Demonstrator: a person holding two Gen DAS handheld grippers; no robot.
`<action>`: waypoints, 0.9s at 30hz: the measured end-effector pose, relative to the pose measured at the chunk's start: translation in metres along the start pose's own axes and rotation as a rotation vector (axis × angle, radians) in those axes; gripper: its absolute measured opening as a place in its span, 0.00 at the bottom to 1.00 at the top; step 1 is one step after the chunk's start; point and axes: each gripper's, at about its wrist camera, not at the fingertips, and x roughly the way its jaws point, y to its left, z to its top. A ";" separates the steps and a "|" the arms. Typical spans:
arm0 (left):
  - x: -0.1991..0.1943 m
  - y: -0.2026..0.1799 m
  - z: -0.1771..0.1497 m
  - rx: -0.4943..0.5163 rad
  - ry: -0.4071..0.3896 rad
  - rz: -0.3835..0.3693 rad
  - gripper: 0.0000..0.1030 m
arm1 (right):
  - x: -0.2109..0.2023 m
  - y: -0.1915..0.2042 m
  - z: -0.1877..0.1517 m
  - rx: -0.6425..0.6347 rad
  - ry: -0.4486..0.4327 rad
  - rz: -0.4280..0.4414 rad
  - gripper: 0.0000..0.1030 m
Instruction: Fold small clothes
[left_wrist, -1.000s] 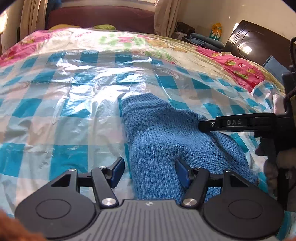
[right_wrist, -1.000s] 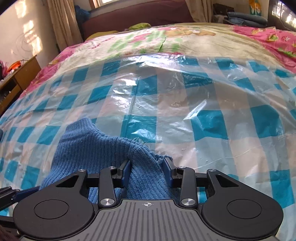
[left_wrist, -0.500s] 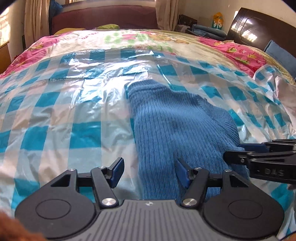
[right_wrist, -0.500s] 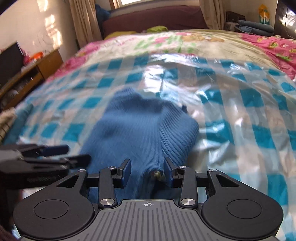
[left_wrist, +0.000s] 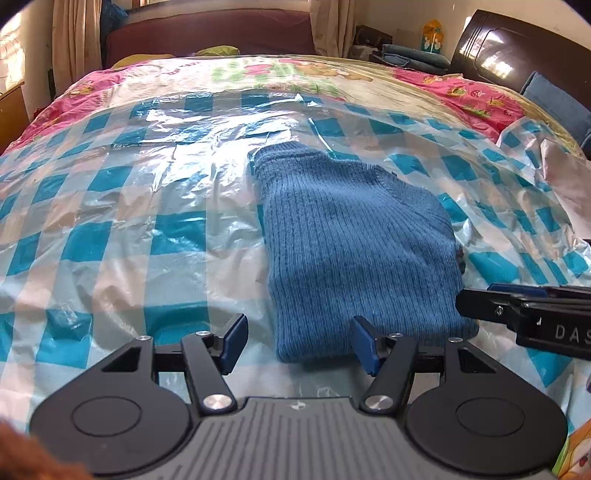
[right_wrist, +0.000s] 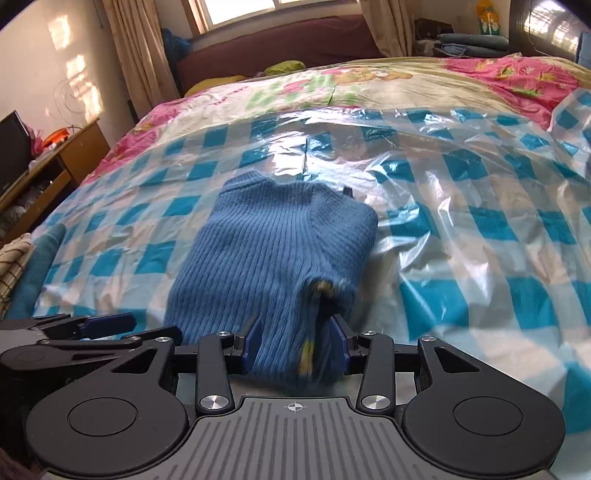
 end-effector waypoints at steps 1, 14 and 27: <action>0.000 0.000 -0.003 0.001 0.005 0.000 0.64 | -0.001 0.001 -0.004 0.011 0.006 0.001 0.39; -0.009 0.007 -0.045 -0.038 0.034 0.039 0.71 | -0.012 0.022 -0.046 -0.002 0.003 -0.060 0.44; -0.016 0.005 -0.058 -0.031 0.010 0.070 0.80 | -0.008 0.028 -0.072 -0.008 0.018 -0.121 0.49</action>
